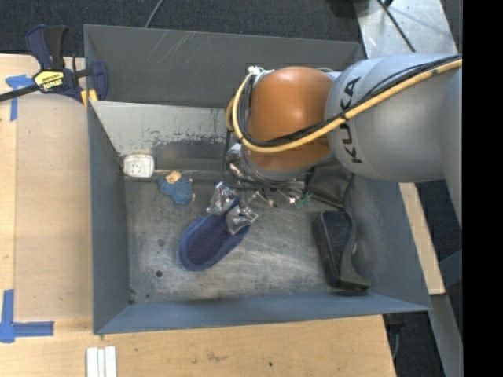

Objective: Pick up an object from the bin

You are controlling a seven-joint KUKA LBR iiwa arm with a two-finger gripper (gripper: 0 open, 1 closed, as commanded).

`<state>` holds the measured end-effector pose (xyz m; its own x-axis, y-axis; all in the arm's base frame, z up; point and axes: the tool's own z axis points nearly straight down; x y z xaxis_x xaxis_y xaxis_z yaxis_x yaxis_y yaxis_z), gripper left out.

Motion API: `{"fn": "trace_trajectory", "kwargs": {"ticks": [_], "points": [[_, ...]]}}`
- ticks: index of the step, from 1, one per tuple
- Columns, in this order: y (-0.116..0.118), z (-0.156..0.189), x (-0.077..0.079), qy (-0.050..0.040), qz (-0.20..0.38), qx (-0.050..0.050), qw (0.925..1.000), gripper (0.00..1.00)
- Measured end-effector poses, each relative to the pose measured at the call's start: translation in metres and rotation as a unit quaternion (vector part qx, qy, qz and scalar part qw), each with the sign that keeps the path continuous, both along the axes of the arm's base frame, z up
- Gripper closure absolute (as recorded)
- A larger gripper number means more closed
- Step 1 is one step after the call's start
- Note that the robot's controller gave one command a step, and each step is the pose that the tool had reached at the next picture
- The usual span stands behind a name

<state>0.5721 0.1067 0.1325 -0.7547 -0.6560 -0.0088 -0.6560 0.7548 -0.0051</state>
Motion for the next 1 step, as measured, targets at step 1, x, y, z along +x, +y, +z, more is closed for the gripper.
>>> {"fn": "trace_trajectory", "kwargs": {"ticks": [1], "points": [[0.0003,0.0588,0.0023,-0.0002,-0.001,0.000,1.0000,1.00]]}}
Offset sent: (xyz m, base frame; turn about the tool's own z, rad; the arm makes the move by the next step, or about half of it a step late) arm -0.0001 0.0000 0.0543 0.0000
